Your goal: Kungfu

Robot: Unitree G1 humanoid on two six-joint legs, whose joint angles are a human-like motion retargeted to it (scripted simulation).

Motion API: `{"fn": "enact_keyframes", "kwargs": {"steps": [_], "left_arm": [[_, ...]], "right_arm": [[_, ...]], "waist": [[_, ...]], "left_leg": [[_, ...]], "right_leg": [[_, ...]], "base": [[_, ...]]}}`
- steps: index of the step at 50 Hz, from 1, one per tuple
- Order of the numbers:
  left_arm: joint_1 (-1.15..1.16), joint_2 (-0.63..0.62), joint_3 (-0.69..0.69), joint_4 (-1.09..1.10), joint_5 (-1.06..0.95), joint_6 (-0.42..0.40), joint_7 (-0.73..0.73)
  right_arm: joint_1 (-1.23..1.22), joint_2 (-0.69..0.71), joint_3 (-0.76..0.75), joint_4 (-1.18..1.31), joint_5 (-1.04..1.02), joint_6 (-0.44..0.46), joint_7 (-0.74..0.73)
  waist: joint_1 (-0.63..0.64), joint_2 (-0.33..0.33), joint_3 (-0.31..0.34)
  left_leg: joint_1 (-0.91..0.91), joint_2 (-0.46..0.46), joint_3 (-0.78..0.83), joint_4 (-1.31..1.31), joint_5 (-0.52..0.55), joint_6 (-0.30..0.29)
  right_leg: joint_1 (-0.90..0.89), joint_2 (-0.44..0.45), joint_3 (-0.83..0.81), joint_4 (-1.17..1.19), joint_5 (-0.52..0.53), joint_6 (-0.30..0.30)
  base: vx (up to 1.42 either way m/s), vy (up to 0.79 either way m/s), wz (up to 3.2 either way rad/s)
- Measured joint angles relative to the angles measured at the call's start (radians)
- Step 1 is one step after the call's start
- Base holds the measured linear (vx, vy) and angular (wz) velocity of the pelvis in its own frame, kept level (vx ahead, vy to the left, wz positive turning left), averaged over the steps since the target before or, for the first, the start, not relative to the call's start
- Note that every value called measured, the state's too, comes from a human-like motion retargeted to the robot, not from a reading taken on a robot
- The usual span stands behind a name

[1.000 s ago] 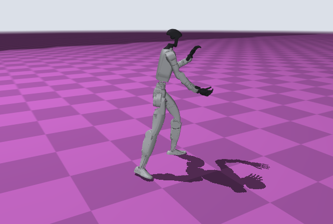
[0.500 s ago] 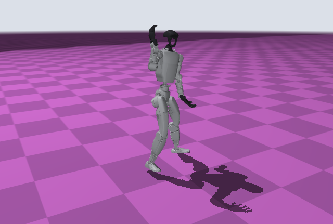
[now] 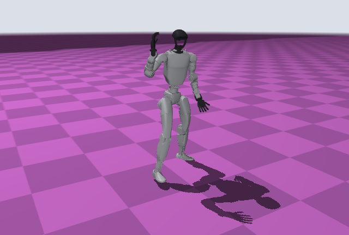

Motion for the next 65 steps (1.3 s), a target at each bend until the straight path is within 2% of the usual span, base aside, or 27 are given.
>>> {"fn": "enact_keyframes", "kwargs": {"steps": [2, 3, 5, 8, 10, 12, 15, 19, 21, 22, 23, 25, 27, 30, 34, 36, 40, 45, 48, 51, 55, 57, 58, 60, 62, 63, 65], "left_arm": [[0.032, 0.007, 0.01, 0.034, 0.016, 0.017, -0.007], [0.047, 0.001, 0.018, 0.051, 0.017, 0.023, -0.012], [0.079, 0.011, 0.031, 0.089, 0.013, 0.031, -0.01], [0.116, 0.023, 0.037, 0.118, 0.025, 0.026, 0.011], [0.141, 0.043, 0.03, 0.141, 0.06, 0.028, 0.024], [0.171, 0.073, 0.016, 0.155, 0.13, 0.037, 0.032], [0.213, 0.113, 0.002, 0.151, 0.241, 0.026, 0.048], [0.275, 0.189, -0.011, 0.137, 0.428, 0.011, 0.066], [0.303, 0.233, -0.021, 0.135, 0.522, -0.002, 0.078], [0.313, 0.254, -0.027, 0.135, 0.562, -0.012, 0.086], [0.313, 0.274, -0.033, 0.137, 0.597, -0.023, 0.096], [0.307, 0.301, -0.042, 0.143, 0.657, -0.045, 0.116], [0.317, 0.302, -0.048, 0.148, 0.71, -0.06, 0.135], [0.334, 0.301, -0.042, 0.165, 0.809, -0.073, 0.17], [0.372, 0.281, -0.028, 0.19, 0.943, -0.104, 0.251], [0.397, 0.266, -0.027, 0.2, 1.004, -0.117, 0.298], [0.446, 0.24, -0.018, 0.228, 1.148, -0.133, 0.38], [0.51, 0.222, -0.004, 0.278, 1.285, -0.122, 0.414], [0.536, 0.216, 0.003, 0.311, 1.334, -0.1, 0.433], [0.545, 0.212, 0.017, 0.336, 1.379, -0.023, 0.469], [0.528, 0.226, 0.004, 0.366, 1.416, 0.1, 0.519], [0.488, 0.248, -0.042, 0.411, 1.425, 0.146, 0.564], [0.457, 0.262, -0.073, 0.445, 1.439, 0.164, 0.594], [0.391, 0.285, -0.152, 0.458, 1.482, 0.266, 0.635], [0.261, 0.288, -0.191, 0.458, 1.561, 0.421, 0.667], [0.153, 0.295, -0.208, 0.458, 1.615, 0.494, 0.697], [-0.07, 0.355, -0.22, 0.458, 1.702, 0.565, 0.809]], "right_arm": [[-0.037, 0.001, 0.063, 0.014, 0.041, 0.001, 0.021], [-0.062, -0.005, 0.095, 0.024, 0.062, 0.003, 0.03], [-0.085, -0.01, 0.154, 0.04, 0.092, 0.001, 0.044], [-0.103, -0.041, 0.189, 0.045, 0.114, 0.012, 0.062], [-0.103, -0.066, 0.204, 0.05, 0.113, 0.018, 0.086], [-0.095, -0.093, 0.211, 0.064, 0.106, 0.027, 0.101], [-0.104, -0.138, 0.228, 0.099, 0.082, 0.036, 0.109], [-0.158, -0.21, 0.298, 0.207, -0.048, 0.027, 0.135], [-0.207, -0.265, 0.36, 0.295, -0.199, 0.002, 0.108], [-0.238, -0.296, 0.395, 0.341, -0.307, -0.015, 0.083], [-0.282, -0.328, 0.436, 0.39, -0.452, -0.037, 0.042], [-0.4, -0.387, 0.539, 0.483, -0.821, -0.051, -0.081], [-0.553, -0.452, 0.681, 0.566, -1.184, 0.019, -0.226], [-0.76, -0.494, 0.88, 0.665, -1.432, 0.147, -0.368], [-0.955, -0.471, 1.067, 0.744, -1.361, 0.016, -0.329], [-1.009, -0.453, 1.101, 0.746, -1.334, 0.008, -0.306], [-1.066, -0.418, 1.121, 0.72, -1.343, 0.037, -0.351], [-1.079, -0.356, 1.124, 0.701, -1.336, 0.025, -0.359], [-1.08, -0.324, 1.127, 0.687, -1.339, 0.021, -0.369], [-1.083, -0.294, 1.126, 0.682, -1.34, 0.015, -0.37], [-1.087, -0.248, 1.118, 0.684, -1.335, 0.005, -0.369], [-1.092, -0.227, 1.121, 0.683, -1.334, -0.011, -0.361], [-1.091, -0.217, 1.119, 0.675, -1.342, -0.019, -0.355], [-1.056, -0.183, 1.102, 0.636, -1.361, -0.021, -0.347], [-1.08, -0.103, 1.153, 0.64, -1.365, -0.014, -0.364], [-1.092, -0.096, 1.166, 0.647, -1.376, -0.028, -0.368], [-1.099, -0.082, 1.181, 0.66, -1.416, -0.028, -0.356]], "waist": [[-0.004, 0.004, -0.011], [-0.013, 0.013, -0.051], [-0.02, 0.026, -0.012], [-0.029, 0.036, -0.028], [-0.043, 0.049, -0.041], [-0.061, 0.052, -0.05], [-0.089, 0.045, -0.077], [-0.132, 0.024, -0.105], [-0.11, 0.003, -0.117], [-0.088, -0.01, -0.116], [-0.062, -0.03, -0.11], [0.001, -0.069, -0.093], [0.064, -0.1, -0.087], [0.122, -0.163, -0.084], [0.13, -0.186, -0.076], [0.152, -0.199, -0.069], [0.2, -0.208, -0.045], [0.279, -0.198, -0.01], [0.323, -0.193, 0.015], [0.371, -0.204, 0.027], [0.409, -0.21, 0.032], [0.433, -0.215, 0.019], [0.441, -0.211, 0.002], [0.357, -0.182, -0.105], [0.403, -0.215, -0.097], [0.387, -0.182, -0.089], [0.401, -0.141, -0.085]], "left_leg": [[-0.014, 0.0, 0.035, -0.023, 0.015, 0.0], [-0.049, -0.013, 0.055, -0.058, 0.041, 0.0], [0.007, -0.004, 0.094, -0.026, -0.013, 0.0], [0.023, -0.018, 0.161, -0.056, -0.009, 0.0], [0.038, -0.017, 0.176, -0.069, 0.0, 0.0], [0.064, -0.013, 0.19, -0.077, 0.023, 0.0], [0.084, -0.007, 0.221, -0.077, 0.122, 0.0], [0.128, 0.082, 0.248, -0.048, 0.394, 0.0], [0.171, 0.189, 0.238, 0.0, 0.552, 0.0], [0.188, 0.249, 0.216, 0.047, 0.62, 0.018], [0.189, 0.288, 0.186, 0.118, 0.674, 0.071], [0.156, 0.32, 0.081, 0.272, 0.751, 0.119], [0.089, 0.196, -0.17, 0.412, 0.643, 0.032], [-0.03, 0.084, -0.247, 0.62, 0.438, 0.0], [-0.21, 0.065, -0.195, 0.712, 0.204, 0.089], [-0.279, 0.006, -0.187, 0.688, 0.135, 0.117], [-0.386, -0.097, -0.187, 0.531, 0.1, 0.122], [-0.437, -0.148, -0.19, 0.209, 0.149, 0.166], [-0.422, -0.164, -0.208, 0.025, 0.133, 0.179], [-0.407, -0.181, -0.301, -0.065, 0.14, 0.176], [-0.367, -0.146, -0.392, 0.038, 0.151, 0.17], [-0.319, -0.14, -0.359, 0.075, 0.179, 0.156], [-0.29, -0.114, -0.298, 0.064, 0.266, 0.143], [-0.421, -0.134, -0.378, 0.204, 0.288, 0.105], [-0.387, -0.15, -0.284, 0.253, 0.263, 0.125], [-0.4, -0.137, -0.292, 0.285, 0.235, 0.129], [-0.422, -0.023, -0.326, 0.367, 0.162, 0.081]], "right_leg": [[-0.049, 0.01, -0.048, -0.056, 0.073, 0.002], [-0.1, 0.002, -0.081, -0.107, 0.114, 0.003], [-0.04, -0.096, -0.291, -0.08, 0.078, 0.001], [-0.009, -0.23, -0.627, -0.015, 0.031, -0.226], [-0.026, -0.223, -0.628, 0.044, -0.019, -0.263], [-0.094, -0.172, -0.459, 0.067, -0.033, -0.254], [-0.121, -0.183, -0.448, 0.127, -0.02, -0.303], [-0.119, -0.08, -0.383, 0.199, -0.151, -0.358], [-0.053, 0.023, -0.404, 0.208, -0.237, -0.398], [-0.006, 0.084, -0.417, 0.196, -0.271, -0.418], [0.039, 0.14, -0.406, 0.164, -0.284, -0.43], [0.111, 0.245, -0.352, 0.094, -0.29, -0.446], [0.181, 0.327, -0.286, 0.01, -0.267, -0.451], [0.289, 0.377, -0.208, -0.089, -0.236, -0.433], [0.44, 0.429, -0.192, -0.237, -0.193, -0.411], [0.504, 0.461, -0.145, -0.299, -0.178, -0.417], [0.614, 0.539, -0.027, -0.376, -0.179, -0.456], [0.754, 0.637, 0.139, -0.395, -0.222, -0.521], [0.836, 0.649, 0.226, -0.363, -0.265, -0.521], [0.9, 0.651, 0.318, -0.327, -0.293, -0.521], [0.985, 0.675, 0.422, -0.3, -0.294, -0.521], [1.02, 0.652, 0.468, -0.277, -0.285, -0.477], [1.028, 0.64, 0.486, -0.261, -0.269, -0.441], [0.976, 0.627, 0.421, -0.272, -0.187, -0.349], [0.971, 0.504, 0.455, -0.198, -0.143, -0.183], [0.979, 0.505, 0.41, -0.225, -0.112, -0.083], [0.97, 0.593, 0.299, -0.221, -0.086, 0.003]], "base": [[-0.3, 0.05, -1.45], [-0.21, 0.11, -1.35], [0.01, 0.28, -1.18], [0.04, 0.06, -0.93], [0.13, -0.22, -0.53], [0.19, -0.41, -0.18], [0.17, -0.5, -0.23], [0.26, -0.91, -0.3], [0.42, -1.3, -1.07], [0.44, -1.41, -1.56], [0.35, -1.16, -1.66], [0.26, -0.85, -1.96], [0.25, -0.58, -2.27], [0.32, -0.55, -1.73], [0.36, -0.51, -1.01], [0.35, -0.43, -1.42], [0.38, -0.34, -1.6], [0.53, -0.27, -1.96], [0.6, -0.07, -1.98], [0.65, -0.09, -2.05], [0.87, -0.12, -1.75], [0.77, 0.06, -1.82], [0.92, 0.23, -1.38], [0.83, 0.3, -0.86], [0.6, 0.38, -1.74], [0.41, 0.16, -0.61], [0.27, -0.29, -0.43]]}}
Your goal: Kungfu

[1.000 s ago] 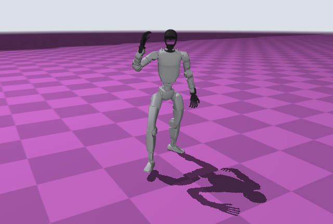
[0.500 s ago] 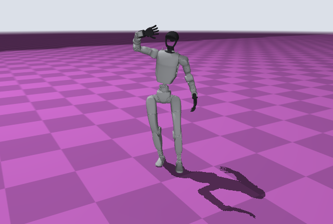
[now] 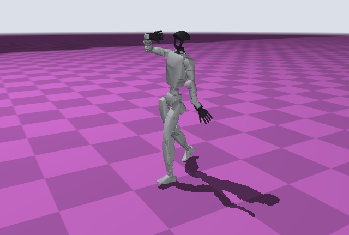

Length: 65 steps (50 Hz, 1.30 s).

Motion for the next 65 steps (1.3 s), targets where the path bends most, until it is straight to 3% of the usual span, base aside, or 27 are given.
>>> {"fn": "enact_keyframes", "kwargs": {"steps": [2, 3, 5, 7, 11, 17, 22, 26, 28, 32, 35, 40, 43, 47, 50, 53, 57, 65], "left_arm": [[-0.217, 0.053, -0.012, -0.066, 0.05, -0.014, 0.095], [-0.319, 0.068, -0.029, -0.123, 0.058, -0.021, 0.119], [-0.531, 0.092, -0.079, -0.25, 0.05, -0.026, 0.142], [-0.717, 0.094, -0.179, -0.394, -0.036, -0.027, 0.164], [-1.045, 0.089, -0.324, -0.609, -0.128, -0.027, 0.243], [-1.373, 0.149, -0.552, -0.895, -0.119, -0.013, 0.13], [-1.466, 0.168, -0.633, -1.076, 0.032, -0.052, -0.026], [-1.437, 0.222, -0.681, -1.211, 0.154, -0.122, -0.135], [-1.406, 0.255, -0.705, -1.244, 0.236, -0.18, -0.191], [-1.283, 0.364, -0.747, -1.313, 0.269, -0.223, -0.569], [-1.098, 0.472, -0.757, -1.388, 0.226, -0.299, -0.864], [-0.719, 0.568, -0.795, -1.357, 0.232, -0.505, -1.203], [-0.491, 0.528, -0.785, -1.284, 0.262, -0.638, -1.337], [-0.268, 0.346, -0.855, -1.053, 0.277, -0.726, -1.386], [-0.13, 0.166, -0.885, -0.854, 0.273, -0.728, -1.403], [-0.056, 0.026, -0.901, -0.706, 0.241, -0.708, -1.385], [-0.058, -0.083, -0.94, -0.566, 0.176, -0.699, -1.426], [-0.128, -0.057, -0.938, -0.572, 0.113, -0.707, -1.428]], "right_arm": [[-0.004, 0.01, 0.02, 0.01, -0.029, 0.016, 0.004], [-0.004, 0.019, 0.032, 0.015, -0.038, 0.017, 0.001], [-0.009, 0.028, 0.038, 0.023, -0.052, 0.013, -0.003], [-0.027, 0.041, 0.046, 0.028, -0.064, 0.017, 0.003], [-0.069, 0.096, 0.057, 0.018, -0.067, 0.035, 0.024], [-0.113, 0.127, 0.065, -0.054, -0.061, 0.127, 0.091], [-0.081, 0.112, 0.003, -0.078, -0.07, 0.322, 0.112], [-0.011, 0.114, -0.079, -0.05, -0.082, 0.402, 0.082], [0.022, 0.123, -0.104, -0.04, -0.061, 0.397, 0.112], [0.077, 0.2, -0.052, 0.013, 0.117, 0.287, 0.229], [0.138, 0.332, 0.006, 0.109, 0.155, 0.243, 0.259], [0.329, 0.628, 0.126, 0.352, 0.229, 0.214, 0.32], [0.498, 0.783, 0.198, 0.506, 0.305, 0.124, 0.337], [0.793, 0.936, 0.26, 0.722, 0.455, -0.114, 0.381], [0.975, 1.006, 0.319, 0.86, 0.543, -0.273, 0.452], [1.033, 0.997, 0.389, 0.901, 0.551, -0.323, 0.494], [1.051, 0.964, 0.411, 0.911, 0.569, -0.347, 0.598], [1.016, 0.927, 0.367, 0.867, 0.662, -0.303, 0.652]], "waist": [[0.035, 0.02, -0.015], [0.05, 0.009, -0.025], [0.048, -0.014, -0.043], [0.009, -0.039, -0.035], [-0.021, -0.03, -0.045], [-0.035, -0.017, -0.077], [-0.089, 0.039, -0.085], [-0.135, 0.085, -0.074], [-0.167, 0.105, -0.069], [-0.221, 0.151, -0.061], [-0.263, 0.183, -0.036], [-0.27, 0.279, 0.032], [-0.219, 0.341, 0.096], [-0.214, 0.453, 0.223], [-0.319, 0.484, 0.3], [-0.436, 0.48, 0.37], [-0.493, 0.498, 0.437], [-0.511, 0.524, 0.478]], "left_leg": [[-0.007, 0.03, 0.002, 0.018, -0.018, 0.013], [0.003, 0.009, 0.036, 0.01, -0.018, 0.041], [-0.01, -0.002, 0.051, 0.013, -0.024, 0.052], [0.028, -0.067, 0.085, -0.001, -0.033, 0.092], [0.071, -0.054, 0.127, -0.001, -0.063, 0.102], [0.176, -0.005, 0.282, -0.023, -0.094, 0.093], [0.295, 0.071, 0.434, -0.064, -0.096, 0.068], [0.421, 0.116, 0.572, -0.13, -0.087, 0.041], [0.482, 0.133, 0.648, -0.17, -0.082, 0.024], [0.588, 0.134, 0.773, -0.24, -0.041, -0.022], [0.663, 0.099, 0.791, -0.282, 0.01, -0.051], [0.73, 0.056, 0.575, -0.276, 0.086, -0.079], [0.758, -0.016, 0.342, -0.268, 0.07, -0.081], [0.789, -0.062, 0.076, -0.243, -0.049, -0.081], [0.76, -0.134, 0.012, -0.233, -0.16, -0.081], [0.722, -0.16, 0.073, -0.247, -0.249, -0.081], [0.696, -0.086, 0.149, -0.27, -0.36, -0.081], [0.639, -0.037, 0.077, -0.23, -0.393, -0.076]], "right_leg": [[-0.05, -0.035, -0.121, 0.017, 0.009, 0.0], [-0.068, -0.11, -0.195, 0.001, 0.009, 0.0], [-0.1, -0.193, -0.407, -0.09, 0.102, 0.0], [-0.082, -0.255, -0.517, -0.091, 0.139, -0.034], [-0.034, -0.296, -0.744, -0.155, 0.155, -0.149], [-0.034, -0.354, -0.666, -0.198, 0.214, -0.142], [-0.071, -0.41, -0.701, -0.157, 0.284, -0.17], [-0.137, -0.468, -0.769, -0.088, 0.28, -0.208], [-0.168, -0.5, -0.846, -0.064, 0.247, -0.233], [-0.27, -0.543, -0.884, -0.025, 0.16, -0.284], [-0.401, -0.537, -0.656, 0.032, 0.114, -0.252], [-0.646, -0.484, -0.447, 0.127, 0.09, -0.245], [-0.834, -0.335, -0.217, 0.173, 0.117, -0.262], [-1.003, -0.068, -0.004, 0.173, 0.199, -0.246], [-1.144, 0.004, 0.053, 0.214, 0.232, -0.194], [-1.261, 0.008, 0.02, 0.233, 0.268, -0.152], [-1.317, 0.016, -0.072, 0.201, 0.304, -0.151], [-1.292, -0.029, -0.105, 0.169, 0.282, -0.178]], "base": [[0.25, 0.05, -1.12], [0.36, 0.28, -0.96], [0.26, 0.11, -0.29], [0.2, 0.16, 0.27], [0.18, 0.07, -0.49], [0.13, 0.01, -1.09], [-0.05, -0.08, -1.38], [-0.22, -0.18, -1.97], [-0.44, -0.32, -2.23], [-0.43, -0.26, -2.67], [-0.42, -0.29, -2.97], [-0.49, -0.22, -3.79], [-0.49, -0.1, -4.66], [-0.26, 0.06, -4.25], [-0.09, 0.25, -2.74], [-0.17, 0.21, -1.65], [-0.12, -0.19, -0.59], [-0.07, -0.08, 0.6]]}}
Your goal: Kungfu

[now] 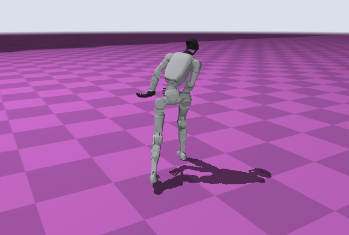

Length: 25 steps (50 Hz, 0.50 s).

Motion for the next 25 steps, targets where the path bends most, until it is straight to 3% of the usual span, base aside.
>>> {"fn": "enact_keyframes", "kwargs": {"steps": [8, 12, 17, 22, 25], "left_arm": [[-0.051, 0.009, 0.043, -0.034, -0.011, 0.037, 0.111], [-0.093, 0.02, 0.047, -0.059, -0.107, 0.134, 0.347], [-0.097, -0.014, 0.085, -0.039, -0.148, 0.226, 0.743], [-0.1, -0.022, 0.182, -0.016, -0.107, 0.3, 0.928], [-0.087, 0.017, 0.216, -0.04, -0.144, 0.259, 0.902]], "right_arm": [[-0.053, -0.038, -0.058, -0.014, 0.027, 0.055, 0.059], [-0.11, -0.061, -0.089, -0.011, 0.095, 0.146, 0.284], [-0.141, -0.105, -0.18, -0.077, 0.338, 0.269, 0.496], [-0.113, -0.158, -0.289, -0.161, 0.614, 0.301, 0.431], [-0.072, -0.179, -0.351, -0.243, 0.796, 0.32, 0.351]], "waist": [[-0.005, -0.021, -0.018], [-0.009, -0.058, -0.027], [0.001, -0.122, -0.055], [-0.02, -0.196, -0.116], [-0.034, -0.226, -0.141]], "left_leg": [[-0.006, 0.034, -0.073, -0.025, 0.068, 0.007], [-0.021, 0.036, -0.123, -0.023, 0.109, 0.027], [-0.057, 0.038, -0.16, -0.007, 0.173, 0.033], [-0.128, 0.049, 0.078, 0.028, 0.263, -0.005], [-0.168, 0.124, 0.258, 0.093, 0.263, -0.002]], "right_leg": [[0.075, -0.061, 0.007, 0.006, -0.023, -0.031], [0.145, -0.123, -0.001, -0.01, -0.054, -0.045], [0.27, -0.244, -0.076, -0.051, -0.081, -0.054], [0.415, -0.446, -0.226, -0.103, -0.082, -0.015], [0.529, -0.512, -0.373, -0.137, -0.08, -0.003]], "base": [[-0.04, -0.08, 1.18], [-0.1, -0.05, 1.5], [-0.08, 0.04, 1.8], [-0.09, 0.23, 2.43], [0.0, 0.15, 2.38]]}}
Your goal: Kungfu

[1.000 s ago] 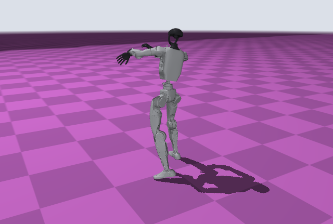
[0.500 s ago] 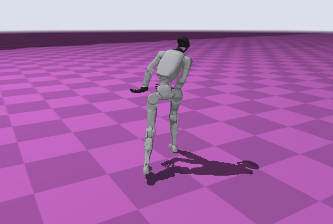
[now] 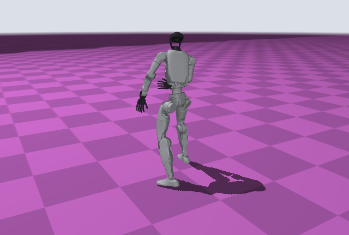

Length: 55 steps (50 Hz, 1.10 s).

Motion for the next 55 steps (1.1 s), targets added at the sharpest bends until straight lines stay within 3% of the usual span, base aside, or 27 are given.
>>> {"fn": "enact_keyframes", "kwargs": {"steps": [3, 8, 10, 12, 15, 17, 19, 23, 25, 28, 30, 32, 34, 37, 40, 43, 46, 49, 52, 53, 55], "left_arm": [[0.036, 0.042, 0.064, -0.051, -0.043, -0.059, -0.062], [0.121, 0.017, 0.261, -0.104, -0.146, -0.166, -0.22], [0.135, 0.002, 0.314, -0.117, -0.306, -0.18, -0.307], [0.143, -0.006, 0.337, -0.133, -0.56, -0.171, -0.402], [0.185, -0.013, 0.353, -0.181, -0.965, -0.113, -0.512], [0.252, -0.031, 0.381, -0.223, -1.178, -0.063, -0.554], [0.338, -0.058, 0.422, -0.267, -1.36, -0.013, -0.57], [0.559, -0.155, 0.524, -0.367, -1.68, 0.105, -0.574], [0.686, -0.217, 0.549, -0.432, -1.807, 0.167, -0.607], [0.832, -0.318, 0.646, -0.494, -1.838, 0.292, -0.754], [0.902, -0.369, 0.712, -0.507, -1.811, 0.33, -0.832], [0.959, -0.398, 0.762, -0.499, -1.767, 0.32, -0.845], [0.985, -0.414, 0.793, -0.479, -1.741, 0.306, -0.817], [0.977, -0.381, 0.782, -0.496, -1.751, 0.329, -0.783], [0.931, -0.339, 0.76, -0.536, -1.738, 0.358, -0.761], [0.877, -0.209, 0.748, -0.542, -1.669, 0.346, -0.738], [0.81, -0.036, 0.701, -0.479, -1.55, 0.261, -0.699], [0.719, 0.097, 0.626, -0.338, -1.303, 0.147, -0.628], [0.613, 0.136, 0.505, -0.139, -1.011, 0.038, -0.433], [0.585, 0.123, 0.464, -0.071, -0.915, 0.024, -0.343], [0.543, 0.081, 0.382, 0.053, -0.772, 0.005, -0.183]], "right_arm": [[0.08, -0.028, -0.081, -0.123, 0.179, 0.075, 0.008], [0.311, -0.098, -0.282, -0.275, 0.402, 0.241, 0.148], [0.425, -0.13, -0.381, -0.304, 0.482, 0.325, 0.23], [0.547, -0.159, -0.451, -0.318, 0.583, 0.404, 0.288], [0.705, -0.144, -0.484, -0.301, 0.723, 0.492, 0.318], [0.78, -0.11, -0.507, -0.271, 0.807, 0.554, 0.335], [0.84, -0.066, -0.527, -0.244, 0.878, 0.623, 0.351], [0.956, 0.035, -0.553, -0.23, 0.987, 0.718, 0.394], [1.02, 0.096, -0.567, -0.248, 1.015, 0.743, 0.422], [1.132, 0.212, -0.609, -0.297, 1.038, 0.793, 0.512], [1.198, 0.287, -0.636, -0.309, 1.04, 0.84, 0.589], [1.237, 0.326, -0.638, -0.277, 1.096, 0.909, 0.619], [1.233, 0.318, -0.631, -0.247, 1.175, 0.937, 0.602], [1.194, 0.259, -0.627, -0.245, 1.179, 0.926, 0.564], [1.155, 0.175, -0.623, -0.272, 1.068, 0.889, 0.612], [1.103, 0.082, -0.627, -0.249, 0.918, 0.86, 0.67], [1.031, 0.005, -0.62, -0.15, 0.699, 0.772, 0.626], [0.941, -0.047, -0.594, 0.019, 0.414, 0.594, 0.438], [0.822, -0.052, -0.555, 0.275, 0.045, 0.405, 0.113], [0.776, -0.042, -0.535, 0.377, -0.085, 0.377, -0.026], [0.678, -0.013, -0.518, 0.587, -0.33, 0.411, -0.275]], "waist": [[0.02, -0.04, -0.023], [0.17, -0.113, -0.084], [0.202, -0.126, -0.103], [0.218, -0.113, -0.127], [0.244, -0.096, -0.166], [0.248, -0.115, -0.194], [0.254, -0.132, -0.212], [0.248, -0.145, -0.239], [0.229, -0.148, -0.25], [0.217, -0.177, -0.27], [0.208, -0.231, -0.303], [0.205, -0.285, -0.334], [0.227, -0.316, -0.358], [0.16, -0.286, -0.349], [0.175, -0.252, -0.354], [0.229, -0.245, -0.356], [0.254, -0.244, -0.363], [0.259, -0.24, -0.36], [0.243, -0.235, -0.359], [0.24, -0.232, -0.36], [0.241, -0.224, -0.358]], "left_leg": [[-0.073, 0.0, 0.01, 0.137, -0.092, 0.086], [-0.146, -0.089, -0.126, 0.259, -0.181, 0.066], [-0.161, -0.091, -0.12, 0.263, -0.221, 0.092], [-0.182, -0.082, -0.14, 0.248, -0.226, 0.105], [-0.205, -0.111, -0.213, 0.202, -0.203, 0.128], [-0.19, -0.153, -0.235, 0.133, -0.167, 0.151], [-0.151, -0.181, -0.24, 0.04, -0.118, 0.171], [-0.065, -0.193, -0.201, -0.135, -0.036, 0.198], [-0.042, -0.204, -0.204, -0.193, -0.012, 0.205], [-0.023, -0.235, -0.22, -0.239, 0.003, 0.202], [-0.017, -0.289, -0.213, -0.253, 0.002, 0.197], [0.004, -0.333, -0.194, -0.269, -0.003, 0.205], [0.005, -0.357, -0.155, -0.269, 0.003, 0.222], [-0.024, -0.36, -0.228, -0.249, 0.024, 0.228], [-0.019, -0.376, -0.23, -0.266, 0.029, 0.256], [-0.008, -0.386, -0.189, -0.281, 0.031, 0.263], [-0.017, -0.385, -0.158, -0.27, 0.015, 0.255], [-0.011, -0.378, -0.152, -0.263, 0.0, 0.251], [-0.003, -0.376, -0.159, -0.26, -0.003, 0.255], [-0.003, -0.371, -0.155, -0.26, -0.003, 0.256], [-0.002, -0.363, -0.133, -0.262, -0.004, 0.259]], "right_leg": [[0.115, -0.05, -0.108, -0.061, 0.032, 0.025], [0.242, -0.078, -0.17, -0.184, 0.07, 0.043], [0.302, -0.094, -0.269, -0.228, 0.009, 0.024], [0.368, -0.072, -0.37, -0.287, -0.063, -0.046], [0.434, -0.014, -0.419, -0.359, -0.081, -0.201], [0.445, 0.011, -0.343, -0.347, -0.092, -0.149], [0.429, 0.062, -0.192, -0.277, -0.092, -0.151], [0.363, 0.245, 0.126, -0.088, -0.154, -0.124], [0.338, 0.341, 0.178, -0.012, -0.222, -0.112], [0.316, 0.427, 0.12, 0.035, -0.327, -0.125], [0.321, 0.46, 0.095, -0.049, -0.347, -0.115], [0.333, 0.489, 0.118, -0.149, -0.269, -0.202], [0.329, 0.478, 0.184, -0.143, -0.241, -0.194], [0.269, 0.518, 0.31, -0.079, -0.238, -0.101], [0.281, 0.442, 0.159, -0.079, -0.179, -0.027], [0.278, 0.449, 0.136, -0.075, -0.146, -0.006], [0.272, 0.439, 0.107, -0.088, -0.127, -0.008], [0.286, 0.429, 0.089, -0.089, -0.178, 0.019], [0.304, 0.419, 0.075, -0.098, -0.213, 0.029], [0.313, 0.414, 0.056, -0.102, -0.208, 0.011], [0.333, 0.404, 0.021, -0.119, -0.207, -0.011]], "base": [[0.13, 0.17, 1.77], [0.26, 0.51, 0.75], [0.2, 0.51, 0.97], [0.24, 0.77, 1.21], [0.23, 0.54, 1.04], [0.17, 0.29, 1.03], [0.17, 0.39, 0.69], [0.17, 0.19, 0.35], [0.1, 0.31, 0.34], [0.09, 0.13, 0.31], [0.12, -0.01, 0.15], [0.12, 0.01, -0.39], [0.07, 0.11, -0.49], [-0.04, 0.31, 1.08], [0.02, 0.3, 0.02], [-0.04, 0.22, -0.72], [-0.09, 0.15, -0.48], [-0.09, 0.06, -0.11], [-0.02, -0.01, -0.07], [-0.09, -0.03, -0.46], [-0.11, 0.01, -0.78]]}}
